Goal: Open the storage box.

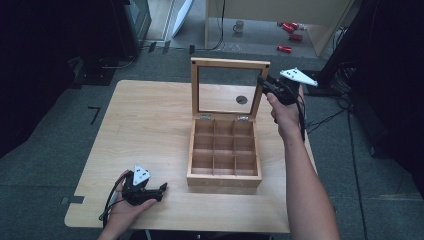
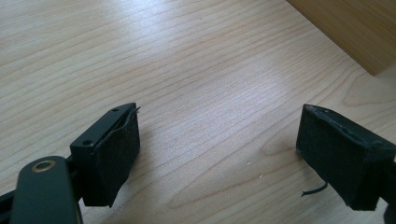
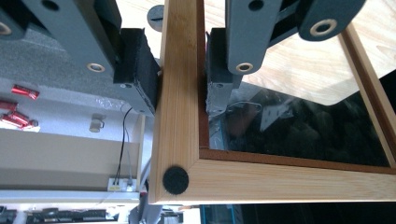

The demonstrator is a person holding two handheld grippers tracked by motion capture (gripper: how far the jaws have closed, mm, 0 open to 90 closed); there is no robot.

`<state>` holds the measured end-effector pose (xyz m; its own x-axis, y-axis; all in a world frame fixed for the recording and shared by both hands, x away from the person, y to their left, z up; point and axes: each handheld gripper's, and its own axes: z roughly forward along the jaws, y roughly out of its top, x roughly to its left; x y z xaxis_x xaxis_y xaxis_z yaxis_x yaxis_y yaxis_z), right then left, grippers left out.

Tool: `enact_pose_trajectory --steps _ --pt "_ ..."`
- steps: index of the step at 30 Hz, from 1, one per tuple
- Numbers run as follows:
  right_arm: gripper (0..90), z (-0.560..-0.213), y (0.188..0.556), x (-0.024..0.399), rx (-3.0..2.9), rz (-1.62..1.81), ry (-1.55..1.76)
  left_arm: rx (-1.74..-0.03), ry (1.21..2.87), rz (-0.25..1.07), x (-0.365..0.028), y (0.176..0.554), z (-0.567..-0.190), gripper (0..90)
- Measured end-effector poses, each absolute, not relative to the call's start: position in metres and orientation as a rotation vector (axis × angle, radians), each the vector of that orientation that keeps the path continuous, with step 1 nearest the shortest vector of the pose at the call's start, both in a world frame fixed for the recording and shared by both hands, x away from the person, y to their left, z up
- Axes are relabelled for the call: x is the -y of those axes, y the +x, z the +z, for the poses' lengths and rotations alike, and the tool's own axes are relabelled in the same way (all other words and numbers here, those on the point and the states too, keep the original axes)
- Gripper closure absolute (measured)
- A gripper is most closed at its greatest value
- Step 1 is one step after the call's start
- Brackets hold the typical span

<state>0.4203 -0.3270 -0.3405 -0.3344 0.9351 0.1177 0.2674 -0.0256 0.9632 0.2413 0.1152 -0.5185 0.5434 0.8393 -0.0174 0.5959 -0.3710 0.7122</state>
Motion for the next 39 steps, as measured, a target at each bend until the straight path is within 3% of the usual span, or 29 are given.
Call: enact_pose_trajectory --steps 18,28,29,31,33,37,39 --pt "66.9 -0.343 0.456 0.32 -1.597 1.336 1.424 -1.144 2.104 0.454 -0.116 0.241 -0.518 14.0" --pt "65.8 -0.343 0.459 0.318 -1.587 1.326 1.45 -1.141 2.107 0.457 -0.116 0.241 -0.518 14.0" --pt "62.7 -0.342 0.458 0.318 -1.592 1.325 1.446 -1.14 2.107 0.457 -0.116 0.241 -0.518 14.0" --pt "38.0 -0.341 0.455 0.317 -1.601 1.275 1.447 -1.14 2.109 0.458 -0.116 0.241 -0.518 14.0" --pt "33.2 -0.341 0.453 0.317 -1.598 1.268 1.452 -1.14 2.109 0.457 -0.116 0.241 -0.518 14.0" --pt "12.0 -0.339 0.438 0.32 -1.621 1.27 1.46 -1.139 2.109 0.46 -0.115 0.241 -0.518 14.0" --pt "10.0 -0.339 0.435 0.321 -1.625 1.266 1.456 -1.139 2.109 0.461 -0.115 0.241 -0.518 14.0"
